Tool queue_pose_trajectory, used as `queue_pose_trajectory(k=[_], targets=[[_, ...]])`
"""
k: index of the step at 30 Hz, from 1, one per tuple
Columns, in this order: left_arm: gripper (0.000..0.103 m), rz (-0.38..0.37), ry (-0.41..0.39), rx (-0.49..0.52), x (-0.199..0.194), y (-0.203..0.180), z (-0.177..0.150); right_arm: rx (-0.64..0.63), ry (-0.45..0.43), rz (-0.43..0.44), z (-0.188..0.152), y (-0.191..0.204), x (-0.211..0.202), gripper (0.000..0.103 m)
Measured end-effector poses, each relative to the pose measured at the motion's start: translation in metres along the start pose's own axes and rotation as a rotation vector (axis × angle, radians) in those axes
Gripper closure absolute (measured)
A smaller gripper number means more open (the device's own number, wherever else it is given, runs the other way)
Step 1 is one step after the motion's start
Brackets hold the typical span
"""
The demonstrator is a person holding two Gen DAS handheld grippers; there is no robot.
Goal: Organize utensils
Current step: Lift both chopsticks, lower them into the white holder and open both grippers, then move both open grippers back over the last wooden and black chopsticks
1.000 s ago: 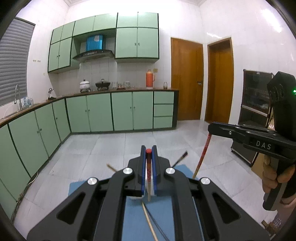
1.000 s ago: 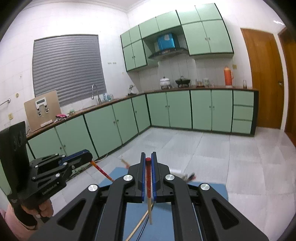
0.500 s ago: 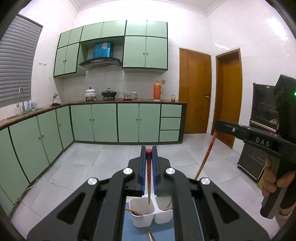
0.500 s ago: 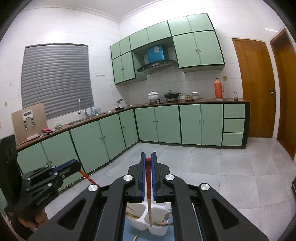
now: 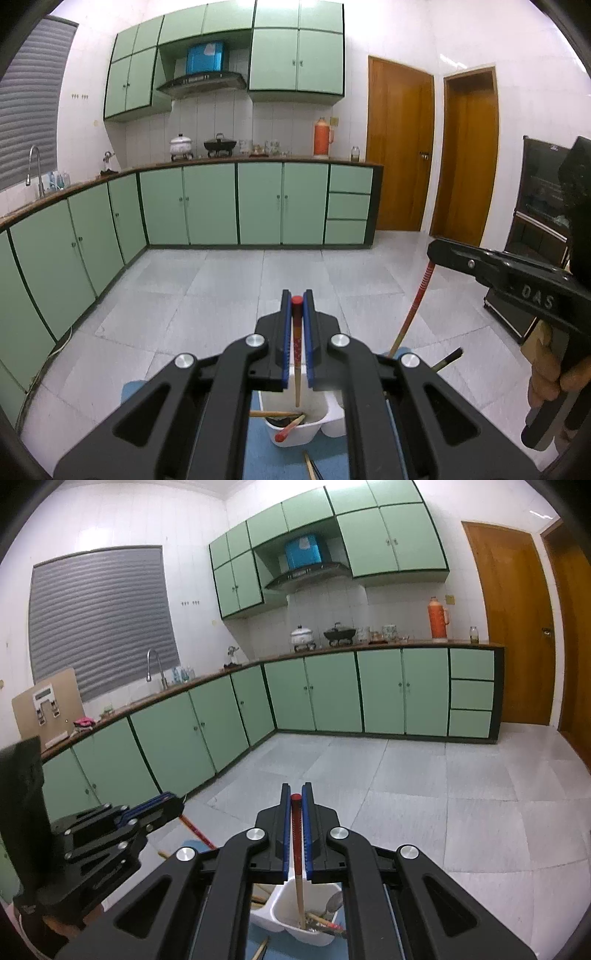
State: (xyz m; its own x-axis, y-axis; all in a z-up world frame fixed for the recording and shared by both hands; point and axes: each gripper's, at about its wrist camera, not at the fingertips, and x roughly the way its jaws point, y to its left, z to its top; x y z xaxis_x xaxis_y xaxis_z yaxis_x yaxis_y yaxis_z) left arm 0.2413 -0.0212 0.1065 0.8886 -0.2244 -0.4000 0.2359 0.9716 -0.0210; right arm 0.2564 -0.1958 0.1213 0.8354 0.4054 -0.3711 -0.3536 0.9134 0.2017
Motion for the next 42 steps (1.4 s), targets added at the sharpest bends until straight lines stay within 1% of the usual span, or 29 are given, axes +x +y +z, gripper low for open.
queue_pose_trajectory(k=[3, 4, 5, 6, 7, 9, 10, 11, 12, 13, 14, 15, 16, 17, 18, 20, 21, 23, 26, 29, 30, 32, 35, 40, 42], targets=[[0.096, 0.005, 0.028, -0.007, 0.007, 0.005, -0.006, -0.009, 0.03, 0.019, -0.007, -0.001, 0.005, 0.096], [0.091, 0.003, 0.033, -0.011, 0.008, 0.006, -0.007, -0.011, 0.035, 0.017, -0.009, -0.001, 0.005, 0.09], [0.086, 0.0, 0.038, -0.017, 0.007, 0.008, -0.009, -0.011, 0.037, 0.014, -0.01, -0.002, 0.005, 0.08], [0.069, 0.002, 0.035, -0.029, 0.003, 0.01, -0.01, -0.006, 0.034, 0.012, -0.012, -0.003, 0.001, 0.076], [0.057, 0.005, 0.027, -0.035, -0.001, 0.012, -0.01, -0.001, 0.026, 0.011, -0.013, -0.003, -0.003, 0.072], [0.055, 0.007, 0.008, -0.04, -0.012, 0.015, -0.011, 0.004, 0.012, 0.011, -0.015, -0.004, -0.012, 0.07], [0.052, 0.006, 0.003, -0.042, -0.016, 0.016, -0.011, 0.005, 0.003, 0.006, -0.016, -0.005, -0.018, 0.066], [0.049, 0.009, -0.004, -0.046, -0.022, 0.018, -0.013, 0.009, -0.007, -0.002, -0.017, -0.006, -0.024, 0.059], [0.044, 0.013, -0.009, -0.049, -0.026, 0.018, -0.014, 0.013, -0.015, -0.008, -0.019, -0.006, -0.03, 0.055], [0.041, 0.018, -0.02, -0.053, -0.033, 0.019, -0.017, 0.02, -0.029, -0.016, -0.022, -0.006, -0.038, 0.049], [0.04, 0.024, -0.031, -0.055, -0.042, 0.02, -0.02, 0.024, -0.041, -0.019, -0.025, -0.006, -0.046, 0.046], [0.035, 0.028, -0.038, -0.057, -0.048, 0.018, -0.022, 0.027, -0.048, -0.022, -0.028, -0.006, -0.052, 0.043], [0.031, 0.035, -0.048, -0.061, -0.056, 0.019, -0.026, 0.031, -0.056, -0.026, -0.031, -0.006, -0.059, 0.037], [0.028, 0.04, -0.056, -0.062, -0.064, 0.018, -0.031, 0.033, -0.064, -0.034, -0.036, -0.004, -0.065, 0.032], [0.026, 0.046, -0.062, -0.061, -0.07, 0.017, -0.035, 0.031, -0.073, -0.047, -0.043, -0.002, -0.074, 0.03], [0.022, 0.066, -0.068, -0.049, -0.085, 0.015, -0.049, 0.026, -0.074, -0.061, -0.057, 0.003, -0.086, 0.023], [0.018, 0.071, -0.068, -0.047, -0.088, 0.013, -0.052, 0.028, -0.071, -0.069, -0.065, 0.005, -0.092, 0.021], [0.013, 0.086, -0.059, -0.047, -0.1, 0.012, -0.068, 0.028, -0.066, -0.087, -0.08, 0.01, -0.102, 0.012], [0.008, 0.105, -0.026, -0.051, -0.11, 0.011, -0.091, 0.034, -0.033, -0.116, -0.109, 0.018, -0.114, 0.006], [0.007, 0.107, 0.029, -0.065, -0.113, 0.015, -0.115, 0.057, 0.017, -0.124, -0.136, 0.022, -0.119, 0.006], [0.007, 0.115, 0.057, -0.066, -0.113, 0.016, -0.126, 0.067, 0.034, -0.125, -0.143, 0.023, -0.119, 0.006], [0.007, 0.132, 0.093, -0.064, -0.114, 0.018, -0.143, 0.103, 0.084, -0.128, -0.164, 0.023, -0.118, 0.006], [0.007, 0.151, 0.145, -0.049, -0.114, 0.02, -0.169, 0.142, 0.132, -0.129, -0.189, 0.022, -0.117, 0.006], [0.007, 0.168, 0.198, -0.021, -0.115, 0.02, -0.207, 0.144, 0.172, -0.151, -0.221, 0.03, -0.113, 0.007], [0.007, 0.168, 0.209, -0.019, -0.115, 0.02, -0.219, 0.147, 0.181, -0.138, -0.233, 0.034, -0.111, 0.01]])
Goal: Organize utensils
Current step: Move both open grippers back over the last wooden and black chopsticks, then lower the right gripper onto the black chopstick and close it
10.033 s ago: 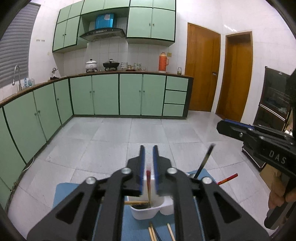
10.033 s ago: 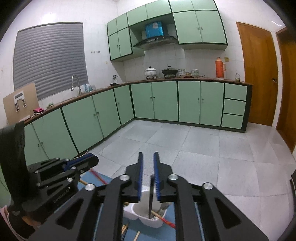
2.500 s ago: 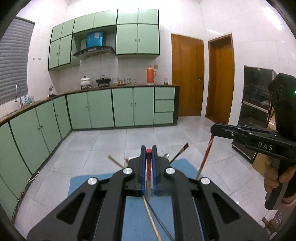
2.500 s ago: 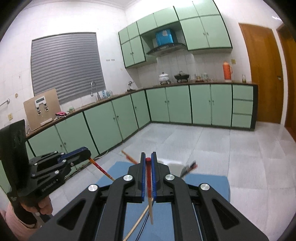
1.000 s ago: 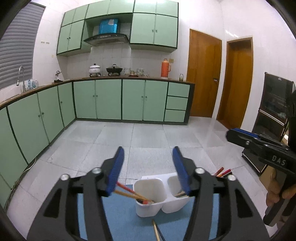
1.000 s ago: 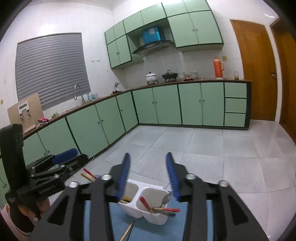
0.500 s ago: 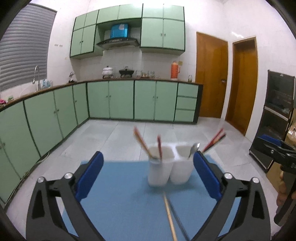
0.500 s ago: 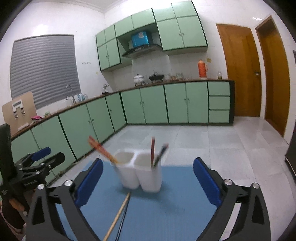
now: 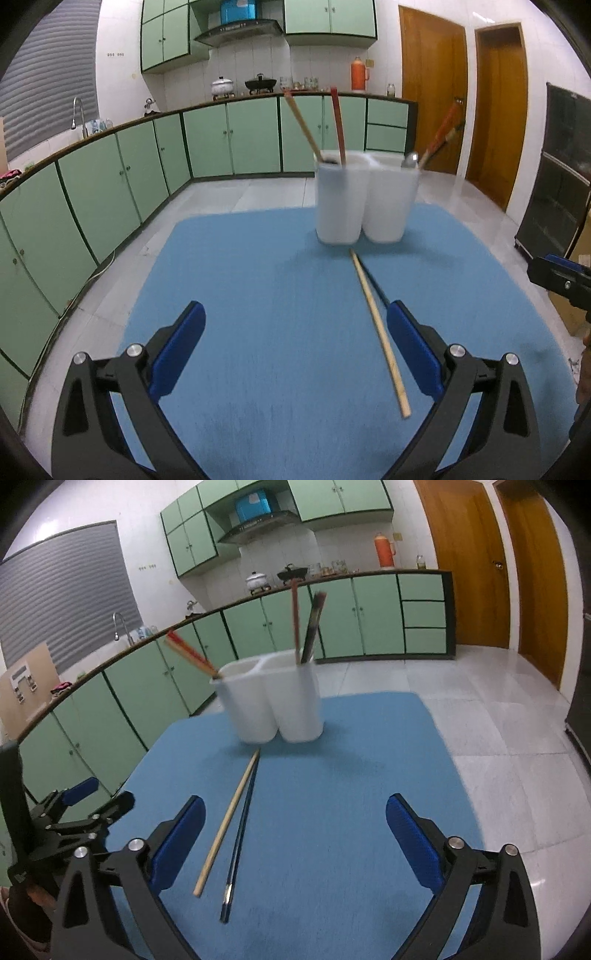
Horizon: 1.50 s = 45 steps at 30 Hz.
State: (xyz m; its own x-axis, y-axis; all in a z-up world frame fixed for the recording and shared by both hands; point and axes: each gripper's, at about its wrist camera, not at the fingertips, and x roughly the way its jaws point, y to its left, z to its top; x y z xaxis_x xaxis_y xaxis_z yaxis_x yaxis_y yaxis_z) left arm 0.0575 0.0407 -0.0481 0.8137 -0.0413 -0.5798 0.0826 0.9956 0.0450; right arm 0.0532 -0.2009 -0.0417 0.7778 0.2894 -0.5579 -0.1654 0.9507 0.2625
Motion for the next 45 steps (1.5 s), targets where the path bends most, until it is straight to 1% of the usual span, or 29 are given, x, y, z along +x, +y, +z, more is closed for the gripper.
queue_pose_trajectory(k=[4, 8, 9, 11, 14, 17, 21, 23, 27, 28, 31, 32, 35, 40, 45], targets=[[0.007, -0.003, 0.008, -0.001, 0.002, -0.001, -0.016, -0.046, 0.027, -0.015, -0.023, 0.012, 0.008, 0.021], [0.007, 0.003, 0.034, 0.011, 0.007, -0.004, -0.027, -0.064, 0.072, 0.013, -0.044, 0.023, 0.017, 0.028], [0.007, 0.002, 0.043, 0.01, 0.008, -0.002, -0.031, -0.069, 0.084, 0.02, -0.047, 0.025, 0.019, 0.032], [0.007, 0.0, 0.058, 0.009, 0.01, -0.003, -0.032, -0.085, 0.12, 0.035, -0.054, 0.031, 0.026, 0.046], [0.008, -0.002, 0.08, 0.02, 0.013, -0.001, -0.039, -0.106, 0.161, 0.054, -0.059, 0.038, 0.033, 0.059], [0.008, -0.001, 0.098, 0.024, 0.015, 0.003, -0.044, -0.115, 0.189, 0.075, -0.065, 0.043, 0.037, 0.065], [0.008, -0.002, 0.121, 0.01, 0.018, 0.013, -0.048, -0.131, 0.219, 0.103, -0.071, 0.051, 0.043, 0.071], [0.008, -0.005, 0.128, 0.002, 0.02, 0.014, -0.049, -0.137, 0.239, 0.106, -0.073, 0.054, 0.047, 0.075], [0.008, -0.009, 0.132, -0.004, 0.021, 0.015, -0.049, -0.136, 0.266, 0.11, -0.073, 0.056, 0.055, 0.078], [0.008, -0.01, 0.133, -0.006, 0.022, 0.015, -0.049, -0.137, 0.272, 0.11, -0.072, 0.057, 0.056, 0.081], [0.008, -0.01, 0.137, -0.01, 0.023, 0.015, -0.049, -0.144, 0.282, 0.097, -0.072, 0.058, 0.061, 0.084], [0.008, -0.011, 0.138, -0.011, 0.024, 0.015, -0.049, -0.145, 0.283, 0.091, -0.071, 0.058, 0.062, 0.088], [0.008, -0.01, 0.137, -0.01, 0.024, 0.014, -0.048, -0.144, 0.286, 0.073, -0.07, 0.058, 0.064, 0.094], [0.008, -0.015, 0.135, -0.001, 0.023, 0.009, -0.049, -0.129, 0.281, 0.058, -0.071, 0.052, 0.06, 0.095], [0.008, -0.04, 0.132, 0.006, 0.022, -0.002, -0.049, -0.096, 0.273, 0.03, -0.073, 0.037, 0.049, 0.096]])
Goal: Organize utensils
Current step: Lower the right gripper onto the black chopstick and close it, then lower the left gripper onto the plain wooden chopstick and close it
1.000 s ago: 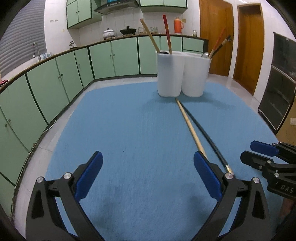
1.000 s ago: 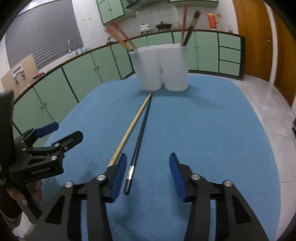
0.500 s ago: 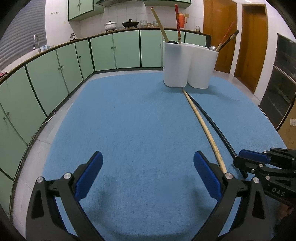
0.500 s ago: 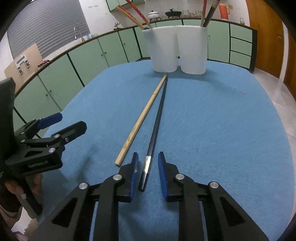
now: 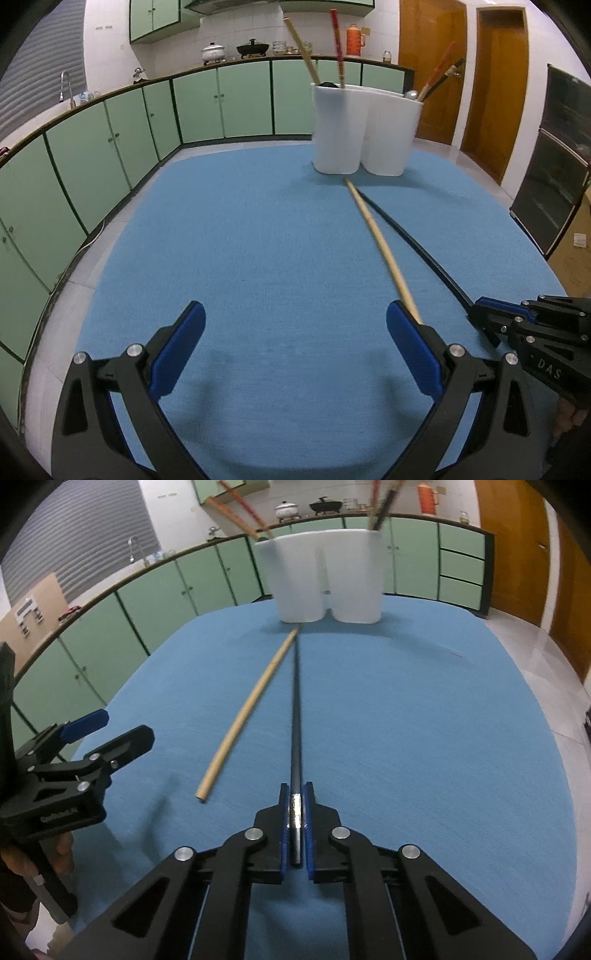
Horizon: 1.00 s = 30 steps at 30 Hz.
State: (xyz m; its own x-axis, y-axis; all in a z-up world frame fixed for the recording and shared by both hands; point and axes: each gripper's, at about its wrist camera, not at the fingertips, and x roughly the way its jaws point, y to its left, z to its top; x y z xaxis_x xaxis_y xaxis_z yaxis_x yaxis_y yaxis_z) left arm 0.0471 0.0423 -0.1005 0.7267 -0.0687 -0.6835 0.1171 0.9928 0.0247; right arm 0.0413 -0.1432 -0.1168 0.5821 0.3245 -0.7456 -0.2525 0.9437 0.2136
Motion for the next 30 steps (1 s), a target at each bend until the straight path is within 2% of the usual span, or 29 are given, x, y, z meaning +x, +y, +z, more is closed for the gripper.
queue_pose_trajectory(k=[9, 18, 23, 25, 30], targets=[[0.008, -0.029, 0.005, 0.026, 0.001, -0.018, -0.001, 0.097, -0.022, -0.063, -0.007, -0.035, -0.015, 0.096], [0.008, -0.056, 0.022, 0.043, 0.004, -0.03, -0.003, 0.147, -0.027, -0.022, 0.007, -0.047, -0.004, 0.096], [0.008, -0.072, 0.029, 0.049, 0.003, -0.037, -0.004, 0.135, -0.063, -0.01, 0.005, -0.048, -0.013, 0.088], [0.008, -0.083, 0.035, 0.055, 0.004, -0.041, -0.005, 0.13, -0.077, -0.018, 0.002, -0.049, -0.019, 0.078], [0.008, -0.09, 0.043, 0.076, 0.004, -0.049, -0.007, 0.103, -0.097, -0.046, -0.01, -0.053, -0.032, 0.077]])
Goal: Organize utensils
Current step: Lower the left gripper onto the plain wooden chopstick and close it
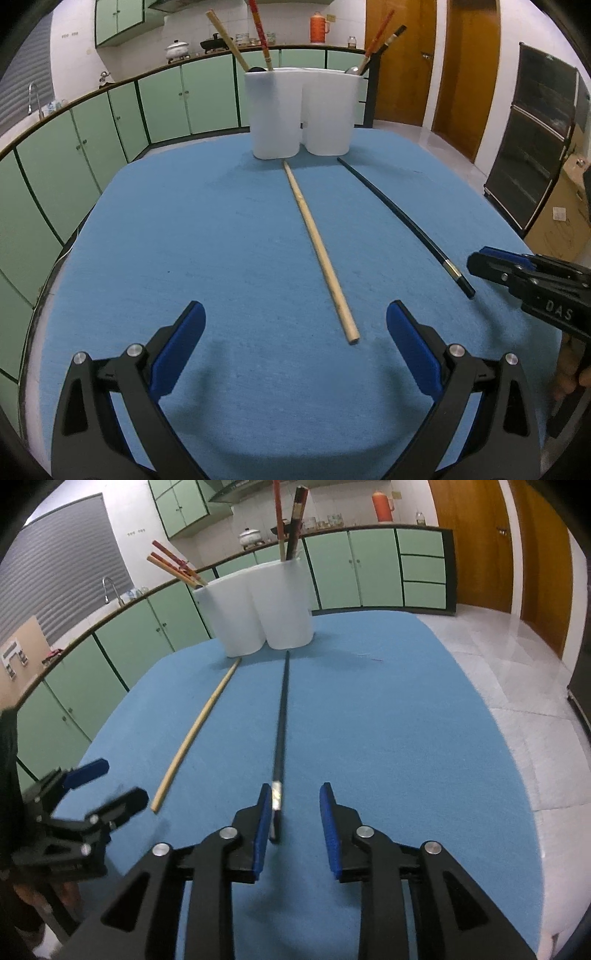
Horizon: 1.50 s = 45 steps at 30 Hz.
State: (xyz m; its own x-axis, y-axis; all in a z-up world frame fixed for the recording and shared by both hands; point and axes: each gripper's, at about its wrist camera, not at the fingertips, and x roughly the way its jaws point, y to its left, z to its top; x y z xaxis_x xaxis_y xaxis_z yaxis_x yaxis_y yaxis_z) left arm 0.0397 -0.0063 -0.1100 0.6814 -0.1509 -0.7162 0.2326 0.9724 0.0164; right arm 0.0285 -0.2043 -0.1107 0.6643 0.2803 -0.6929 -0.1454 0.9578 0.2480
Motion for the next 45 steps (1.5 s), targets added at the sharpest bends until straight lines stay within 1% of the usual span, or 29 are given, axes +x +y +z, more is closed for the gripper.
queue_pose_trajectory(k=[3, 8, 9, 12, 17, 21, 24, 27, 29, 31, 32, 34, 35, 37, 38, 41, 43, 45], targets=[[0.008, -0.003, 0.007, 0.0, 0.001, -0.001, 0.0, 0.003, 0.003, 0.015, -0.004, -0.003, -0.003, 0.077], [0.008, -0.007, 0.022, 0.011, 0.002, -0.006, -0.001, -0.043, 0.037, 0.038, -0.011, 0.009, -0.001, 0.077], [0.009, -0.008, 0.024, 0.013, 0.002, -0.007, -0.001, -0.047, 0.042, 0.041, -0.013, 0.01, 0.0, 0.077], [0.022, -0.012, 0.04, 0.015, 0.006, -0.007, -0.002, -0.066, 0.046, 0.04, -0.015, 0.014, 0.001, 0.077], [0.025, -0.015, 0.057, 0.015, 0.009, -0.009, -0.003, -0.068, 0.049, 0.04, -0.016, 0.014, 0.002, 0.077], [0.033, -0.027, 0.074, 0.02, 0.013, -0.012, -0.002, -0.068, 0.05, 0.036, -0.013, 0.015, 0.004, 0.077], [0.036, -0.04, 0.086, 0.018, 0.015, -0.014, -0.003, -0.074, 0.053, 0.03, -0.013, 0.016, 0.004, 0.077], [0.039, -0.043, 0.094, 0.024, 0.016, -0.018, -0.004, -0.074, 0.055, 0.023, -0.013, 0.017, 0.005, 0.08], [0.041, -0.047, 0.095, 0.024, 0.016, -0.019, -0.003, -0.069, 0.058, 0.013, -0.013, 0.016, 0.005, 0.085], [0.051, -0.056, 0.096, 0.024, 0.016, -0.021, -0.003, -0.066, 0.06, 0.011, -0.011, 0.015, 0.007, 0.089], [0.054, -0.06, 0.095, 0.027, 0.016, -0.022, -0.002, -0.065, 0.062, 0.01, -0.011, 0.015, 0.007, 0.092], [0.067, -0.068, 0.094, 0.035, 0.016, -0.026, -0.002, -0.068, 0.066, 0.01, -0.01, 0.015, 0.008, 0.095], [0.071, -0.073, 0.092, 0.04, 0.016, -0.028, -0.001, -0.072, 0.067, 0.01, -0.01, 0.016, 0.009, 0.096], [0.088, -0.078, 0.09, 0.047, 0.015, -0.03, -0.002, -0.076, 0.067, 0.008, -0.01, 0.016, 0.009, 0.096], [0.091, -0.079, 0.09, 0.051, 0.015, -0.031, -0.002, -0.075, 0.067, 0.008, -0.01, 0.016, 0.009, 0.096], [0.092, -0.075, 0.087, 0.052, 0.014, -0.031, -0.002, -0.073, 0.067, 0.01, -0.01, 0.016, 0.008, 0.096], [0.096, -0.073, 0.086, 0.044, 0.012, -0.029, -0.002, -0.075, 0.065, 0.01, -0.009, 0.017, 0.008, 0.096], [0.097, -0.075, 0.085, 0.039, 0.011, -0.028, -0.001, -0.08, 0.062, 0.008, -0.008, 0.017, 0.007, 0.096]])
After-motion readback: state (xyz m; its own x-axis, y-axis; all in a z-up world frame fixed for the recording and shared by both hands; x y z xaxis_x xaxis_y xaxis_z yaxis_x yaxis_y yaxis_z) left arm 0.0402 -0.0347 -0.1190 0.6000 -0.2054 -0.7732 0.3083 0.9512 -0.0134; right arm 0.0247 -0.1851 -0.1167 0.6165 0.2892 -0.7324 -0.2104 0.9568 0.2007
